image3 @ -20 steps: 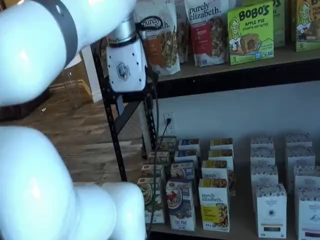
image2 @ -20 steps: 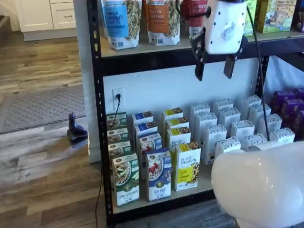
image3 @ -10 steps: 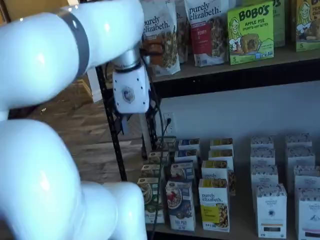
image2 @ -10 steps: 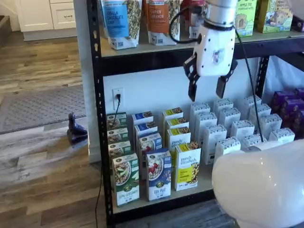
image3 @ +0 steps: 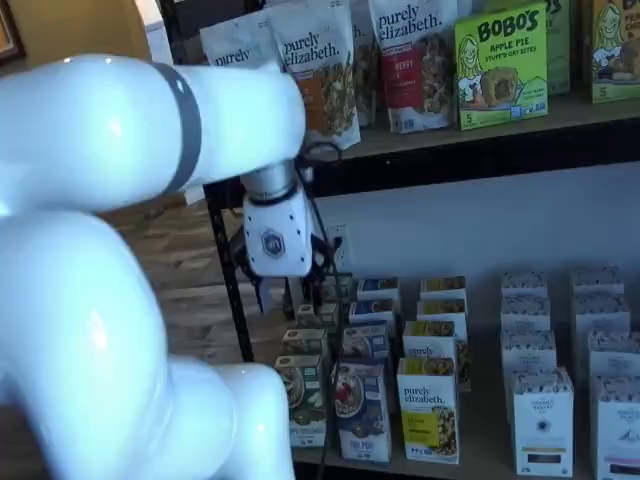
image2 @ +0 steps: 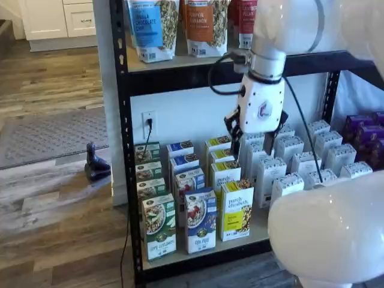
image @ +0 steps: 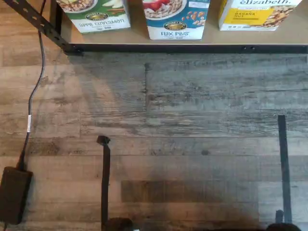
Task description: Pick up the blue and white box that is on the bottom shelf, the second box from the left
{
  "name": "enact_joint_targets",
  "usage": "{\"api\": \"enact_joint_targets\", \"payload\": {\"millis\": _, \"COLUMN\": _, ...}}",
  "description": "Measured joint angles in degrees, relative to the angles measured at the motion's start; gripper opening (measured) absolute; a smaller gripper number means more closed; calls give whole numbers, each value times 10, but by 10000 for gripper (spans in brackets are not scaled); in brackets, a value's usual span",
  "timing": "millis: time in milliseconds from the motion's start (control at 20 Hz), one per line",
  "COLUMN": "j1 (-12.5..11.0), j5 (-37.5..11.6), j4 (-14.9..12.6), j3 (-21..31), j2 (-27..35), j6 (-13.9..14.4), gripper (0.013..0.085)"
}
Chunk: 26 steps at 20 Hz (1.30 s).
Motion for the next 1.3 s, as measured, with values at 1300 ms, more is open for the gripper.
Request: {"api": "enact_joint_targets", "payload": {"millis": 1300, "j1": 77, "j5": -420, "j4": -13, "j3": 80, "j2": 340, "j6": 63, "gripper": 850}}
